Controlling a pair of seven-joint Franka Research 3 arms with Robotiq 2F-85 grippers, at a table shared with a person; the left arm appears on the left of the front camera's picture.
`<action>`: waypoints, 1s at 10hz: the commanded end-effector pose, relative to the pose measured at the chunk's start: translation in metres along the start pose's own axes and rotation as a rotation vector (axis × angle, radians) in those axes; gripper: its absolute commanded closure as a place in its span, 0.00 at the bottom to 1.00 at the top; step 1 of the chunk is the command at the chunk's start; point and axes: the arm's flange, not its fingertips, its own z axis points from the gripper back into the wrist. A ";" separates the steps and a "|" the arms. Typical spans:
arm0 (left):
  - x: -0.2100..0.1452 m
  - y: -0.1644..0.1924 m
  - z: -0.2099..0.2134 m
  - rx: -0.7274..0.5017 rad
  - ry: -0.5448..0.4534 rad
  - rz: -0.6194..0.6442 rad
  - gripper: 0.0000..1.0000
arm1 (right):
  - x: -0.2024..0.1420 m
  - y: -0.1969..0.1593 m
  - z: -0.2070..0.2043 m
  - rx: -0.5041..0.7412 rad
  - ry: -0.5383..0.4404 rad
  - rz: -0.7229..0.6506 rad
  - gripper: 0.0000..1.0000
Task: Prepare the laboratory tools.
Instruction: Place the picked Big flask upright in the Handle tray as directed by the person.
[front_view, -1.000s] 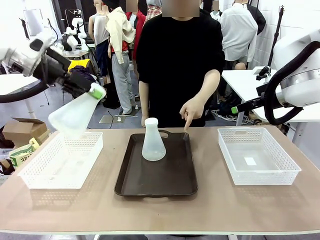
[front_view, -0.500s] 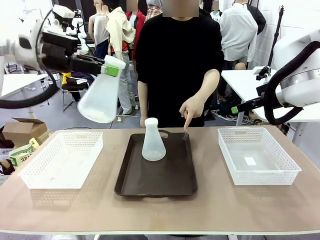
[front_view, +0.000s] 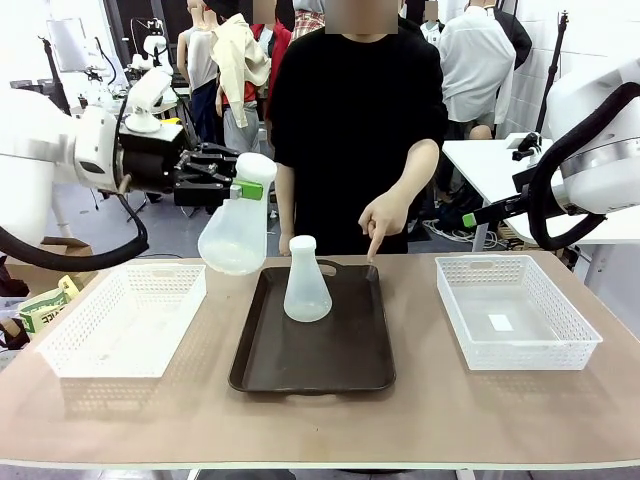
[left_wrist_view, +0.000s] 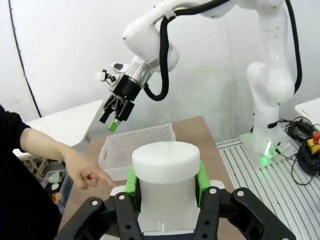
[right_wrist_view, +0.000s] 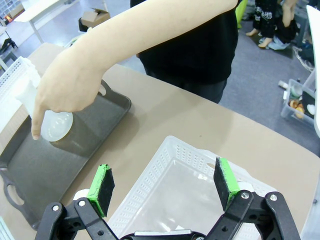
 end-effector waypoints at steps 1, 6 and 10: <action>0.021 -0.007 0.015 0.012 -0.141 0.081 1.00 | 0.000 -0.001 0.001 -0.002 0.009 0.004 0.00; -0.048 0.015 -0.029 -0.156 -0.094 0.120 1.00 | 0.000 -0.001 0.001 -0.002 0.009 0.004 0.00; -0.102 0.025 -0.089 -0.192 -0.132 -0.038 1.00 | 0.000 -0.001 0.001 -0.002 0.009 0.004 0.00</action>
